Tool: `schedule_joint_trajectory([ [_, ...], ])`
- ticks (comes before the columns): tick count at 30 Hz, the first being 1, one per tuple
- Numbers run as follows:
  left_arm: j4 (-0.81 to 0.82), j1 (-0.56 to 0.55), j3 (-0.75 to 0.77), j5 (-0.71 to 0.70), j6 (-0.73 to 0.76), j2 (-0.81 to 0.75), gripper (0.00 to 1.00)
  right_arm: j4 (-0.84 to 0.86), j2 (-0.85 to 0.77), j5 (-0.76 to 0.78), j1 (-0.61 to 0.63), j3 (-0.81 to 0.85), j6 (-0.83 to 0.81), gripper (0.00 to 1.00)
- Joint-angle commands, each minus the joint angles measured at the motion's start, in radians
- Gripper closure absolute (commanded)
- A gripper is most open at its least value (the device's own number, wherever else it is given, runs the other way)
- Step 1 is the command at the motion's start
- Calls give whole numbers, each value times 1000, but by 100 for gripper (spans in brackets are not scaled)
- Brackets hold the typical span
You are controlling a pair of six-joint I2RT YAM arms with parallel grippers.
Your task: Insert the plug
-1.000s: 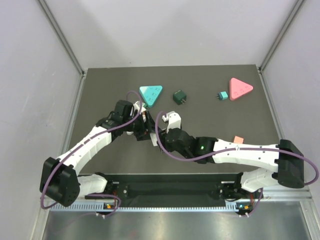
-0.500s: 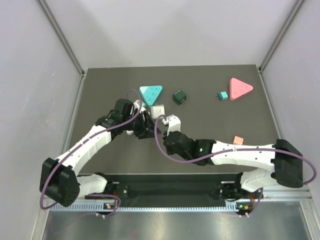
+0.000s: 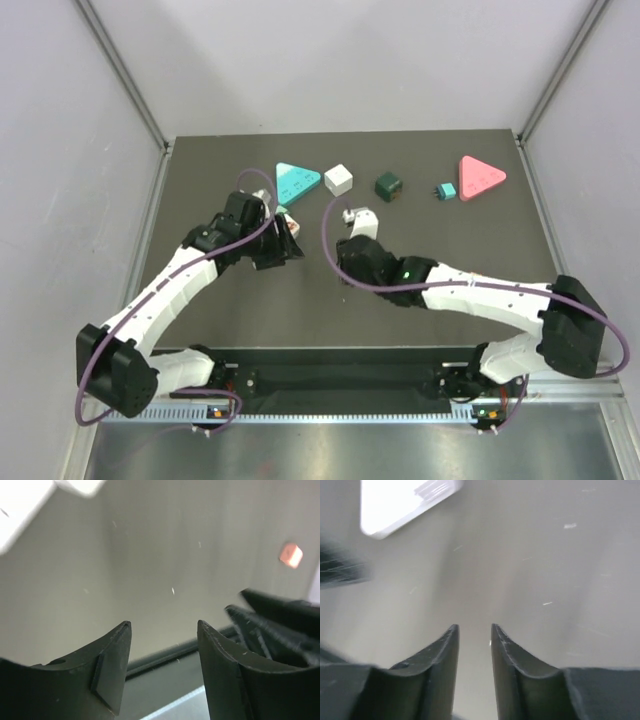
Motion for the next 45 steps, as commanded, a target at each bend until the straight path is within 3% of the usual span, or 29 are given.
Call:
schedule_joint_trajectory([
  [1,-30,5,117,-158,82,8,40,-18,-74,-56,-137,-2,3,62],
  [2,-29,7,141,-174,84,13,39,-3,-75,-75,-169,-2,-26,57],
  [3,-24,9,149,-192,88,22,37,16,-74,-95,-230,1,-49,47],
  [7,9,19,161,-208,93,36,38,78,10,-170,-380,94,-164,35],
  [12,39,18,138,-205,105,7,37,109,271,-250,-444,360,-437,18],
  [20,82,19,51,-170,79,-36,37,74,703,-371,-551,793,-514,12],
  [26,95,22,43,-131,76,-38,38,82,889,-500,-578,965,-563,13],
  [31,101,21,59,-136,75,-33,38,76,977,-468,-579,1042,-617,13],
  [35,115,22,65,-117,64,-23,38,50,1020,-465,-579,1111,-667,19],
  [38,115,21,69,-108,59,-12,39,45,1031,-465,-578,1114,-690,34],
  [41,109,21,75,-90,50,-6,39,37,1018,-424,-579,1108,-707,57],
  [42,108,22,77,-82,47,-9,39,39,1011,-420,-579,1105,-710,71],
  [45,95,28,105,-71,38,-10,39,42,940,-423,-578,1068,-715,90],
])
